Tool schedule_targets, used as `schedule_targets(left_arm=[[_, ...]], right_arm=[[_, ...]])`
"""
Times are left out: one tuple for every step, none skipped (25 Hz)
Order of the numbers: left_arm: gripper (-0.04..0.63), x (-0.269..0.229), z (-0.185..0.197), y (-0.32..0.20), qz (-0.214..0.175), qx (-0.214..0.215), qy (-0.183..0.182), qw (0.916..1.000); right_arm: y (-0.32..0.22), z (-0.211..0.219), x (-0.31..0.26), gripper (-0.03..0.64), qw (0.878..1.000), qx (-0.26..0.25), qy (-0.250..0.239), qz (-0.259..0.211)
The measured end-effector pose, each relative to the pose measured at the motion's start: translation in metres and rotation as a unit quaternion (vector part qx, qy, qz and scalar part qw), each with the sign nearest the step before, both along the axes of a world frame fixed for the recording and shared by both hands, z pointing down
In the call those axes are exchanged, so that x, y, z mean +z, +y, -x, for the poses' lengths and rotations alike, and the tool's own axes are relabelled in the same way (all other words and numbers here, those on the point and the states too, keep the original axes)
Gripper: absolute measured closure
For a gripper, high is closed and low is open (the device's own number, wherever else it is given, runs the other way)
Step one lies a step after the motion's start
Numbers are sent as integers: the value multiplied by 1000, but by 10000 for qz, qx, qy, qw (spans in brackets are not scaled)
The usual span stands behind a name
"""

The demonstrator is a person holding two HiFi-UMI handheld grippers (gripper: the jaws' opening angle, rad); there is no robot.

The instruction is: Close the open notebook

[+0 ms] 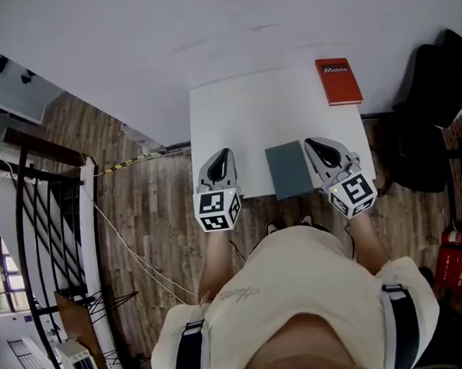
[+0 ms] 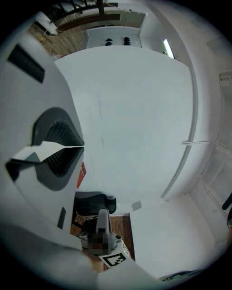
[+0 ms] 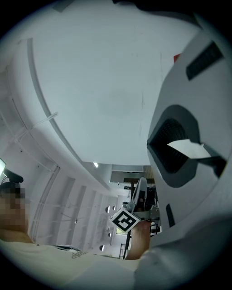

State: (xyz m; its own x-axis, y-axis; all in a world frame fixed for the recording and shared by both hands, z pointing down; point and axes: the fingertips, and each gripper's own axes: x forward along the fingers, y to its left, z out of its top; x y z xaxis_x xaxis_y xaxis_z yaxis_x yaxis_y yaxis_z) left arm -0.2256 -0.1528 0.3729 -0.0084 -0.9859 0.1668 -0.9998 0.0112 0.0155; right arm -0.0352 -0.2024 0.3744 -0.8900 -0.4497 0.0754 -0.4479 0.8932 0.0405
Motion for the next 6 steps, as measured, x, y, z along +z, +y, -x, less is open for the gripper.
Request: schedule_targets(left_arm=[[572,0,1,1,4,-7,8,10000],[572,0,3,1,3,-14,18,10000],[572,-1,3,1,2,-19,25,10000],[572,-1,4,2,-1,-21,28,10000],[572,-2,4,2,-4,-22,28,10000],[572,-3,4,3,-8,-23,27,10000]], right_arm=[[0,1,0,609,10000,2,-2,-2],[0,1,-1,609,10000,0,-5,-2],[0,2,-2,610,10000,-2,-8,-3],[-1,2,-3,609,10000,-3,-10,-7],[-1,2,-4,609,10000,-1,-10,-13],[-1,2,-5,609,10000,1,-10,-20]])
